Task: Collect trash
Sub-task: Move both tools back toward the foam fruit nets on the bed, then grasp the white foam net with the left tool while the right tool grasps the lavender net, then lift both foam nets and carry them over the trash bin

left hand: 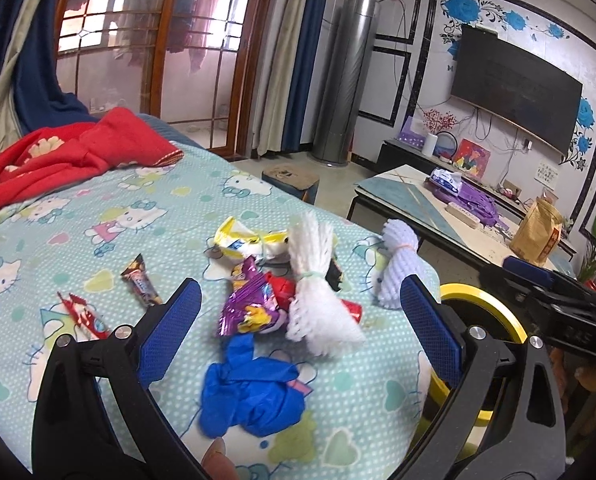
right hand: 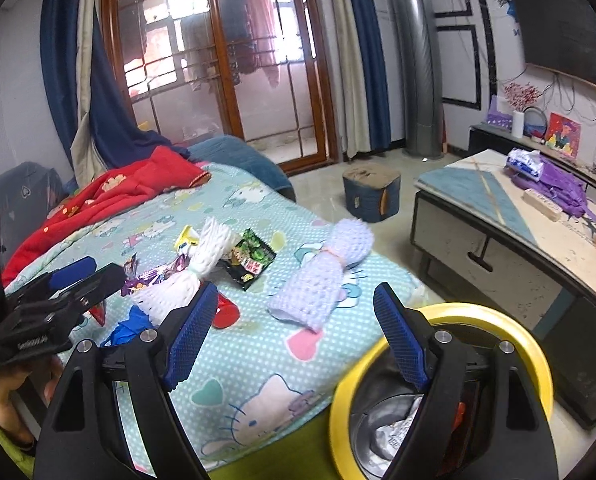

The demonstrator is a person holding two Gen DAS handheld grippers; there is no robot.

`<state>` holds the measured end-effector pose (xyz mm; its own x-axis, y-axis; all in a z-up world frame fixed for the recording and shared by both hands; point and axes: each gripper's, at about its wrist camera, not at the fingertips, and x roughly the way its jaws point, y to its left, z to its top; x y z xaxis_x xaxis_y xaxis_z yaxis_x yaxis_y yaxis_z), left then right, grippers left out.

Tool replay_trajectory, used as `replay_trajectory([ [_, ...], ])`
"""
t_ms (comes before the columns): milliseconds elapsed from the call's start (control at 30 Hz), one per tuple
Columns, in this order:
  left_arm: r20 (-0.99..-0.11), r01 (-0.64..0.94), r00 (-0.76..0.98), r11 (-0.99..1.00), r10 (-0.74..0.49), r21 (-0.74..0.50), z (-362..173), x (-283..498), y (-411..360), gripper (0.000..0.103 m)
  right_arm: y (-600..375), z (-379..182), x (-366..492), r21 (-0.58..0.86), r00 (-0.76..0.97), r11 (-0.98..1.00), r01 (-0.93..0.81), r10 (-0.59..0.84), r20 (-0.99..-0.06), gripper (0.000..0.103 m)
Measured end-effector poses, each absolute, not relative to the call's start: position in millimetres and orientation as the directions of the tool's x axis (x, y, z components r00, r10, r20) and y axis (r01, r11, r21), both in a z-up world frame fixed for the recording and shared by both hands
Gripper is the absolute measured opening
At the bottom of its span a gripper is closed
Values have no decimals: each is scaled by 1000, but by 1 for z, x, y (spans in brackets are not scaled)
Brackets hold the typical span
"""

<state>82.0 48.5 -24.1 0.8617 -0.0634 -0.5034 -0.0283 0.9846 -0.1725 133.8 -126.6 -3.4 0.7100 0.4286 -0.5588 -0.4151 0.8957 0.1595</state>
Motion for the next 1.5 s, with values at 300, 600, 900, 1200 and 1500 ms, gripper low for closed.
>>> replay_trajectory([
  [300, -512, 28, 852, 986, -111, -167, -26, 83, 43, 71, -115, -28, 167, 169, 681, 910, -378, 398, -615, 78],
  [600, -589, 79, 804, 997, -78, -24, -39, 99, 11, 70, -106, -52, 201, 247, 617, 907, -340, 414, -670, 78],
  [900, -630, 84, 776, 996, -44, 34, -56, 107, 2, 45, -105, -72, 210, 301, 562, 895, -330, 443, -699, 60],
  [1200, -644, 94, 762, 995, -63, 15, -61, 107, 3, 14, -113, -80, 206, 322, 565, 892, -317, 450, -692, 36],
  [1500, -615, 116, 775, 989, -145, -87, -56, 101, 13, 4, -114, -75, 197, 286, 586, 898, -334, 436, -683, 33],
])
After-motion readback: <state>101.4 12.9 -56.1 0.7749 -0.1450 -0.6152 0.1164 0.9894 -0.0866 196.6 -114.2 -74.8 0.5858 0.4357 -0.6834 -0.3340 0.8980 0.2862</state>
